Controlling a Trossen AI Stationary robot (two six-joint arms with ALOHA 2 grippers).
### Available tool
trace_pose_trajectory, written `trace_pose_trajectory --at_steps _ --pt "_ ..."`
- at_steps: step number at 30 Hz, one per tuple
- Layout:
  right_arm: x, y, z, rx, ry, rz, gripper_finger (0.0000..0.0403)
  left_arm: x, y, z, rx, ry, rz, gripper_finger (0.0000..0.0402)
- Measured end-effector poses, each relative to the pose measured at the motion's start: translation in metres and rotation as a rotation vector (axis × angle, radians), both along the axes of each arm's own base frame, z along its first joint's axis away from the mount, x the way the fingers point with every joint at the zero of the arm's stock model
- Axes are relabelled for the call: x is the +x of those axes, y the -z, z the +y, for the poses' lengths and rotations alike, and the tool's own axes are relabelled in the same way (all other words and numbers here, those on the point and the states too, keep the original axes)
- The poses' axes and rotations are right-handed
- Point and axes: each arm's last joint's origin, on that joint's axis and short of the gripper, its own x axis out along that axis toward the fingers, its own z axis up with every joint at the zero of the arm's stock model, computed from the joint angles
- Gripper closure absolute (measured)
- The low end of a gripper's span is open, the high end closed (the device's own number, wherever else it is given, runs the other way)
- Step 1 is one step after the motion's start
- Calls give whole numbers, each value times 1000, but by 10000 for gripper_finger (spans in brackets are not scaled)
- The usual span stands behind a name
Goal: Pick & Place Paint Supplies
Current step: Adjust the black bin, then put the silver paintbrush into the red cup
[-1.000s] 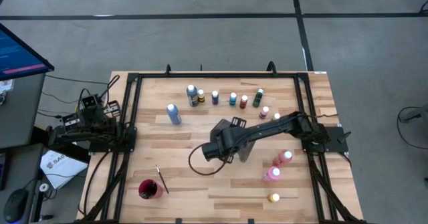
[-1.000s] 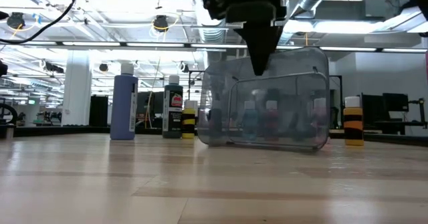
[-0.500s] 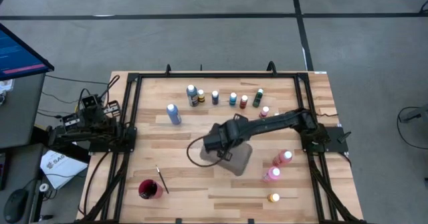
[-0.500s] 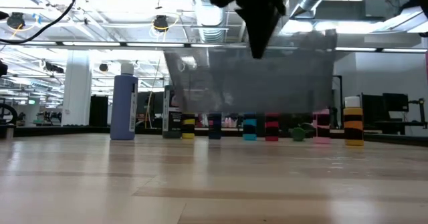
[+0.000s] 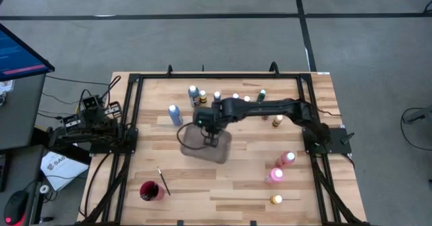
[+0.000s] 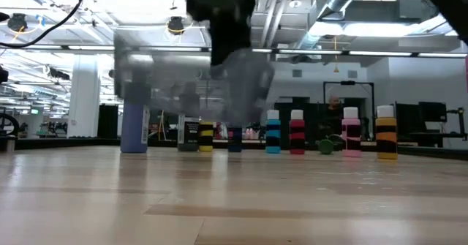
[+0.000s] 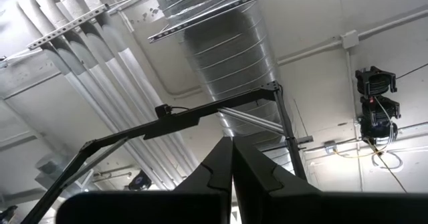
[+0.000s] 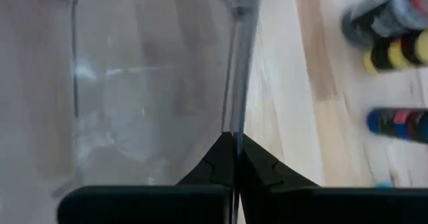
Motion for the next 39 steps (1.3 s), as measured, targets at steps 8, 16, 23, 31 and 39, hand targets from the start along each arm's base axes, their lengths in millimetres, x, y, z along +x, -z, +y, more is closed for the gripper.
trace_pose_trajectory --at_steps 8,16,23,31,39 --pt "3 29 -28 -62 -210 143 403 0 0 0 0 0 1 399" --pt "6 34 -37 -73 -239 144 403 0 0 0 0 0 4 399" --pt "7 34 -40 -113 -245 145 350 0 0 0 -1 0 4 399" --pt "8 15 -38 -126 -197 99 241 0 0 0 -1 0 4 399" --pt "-5 -71 -15 -15 64 -198 192 0 0 0 0 0 5 399"
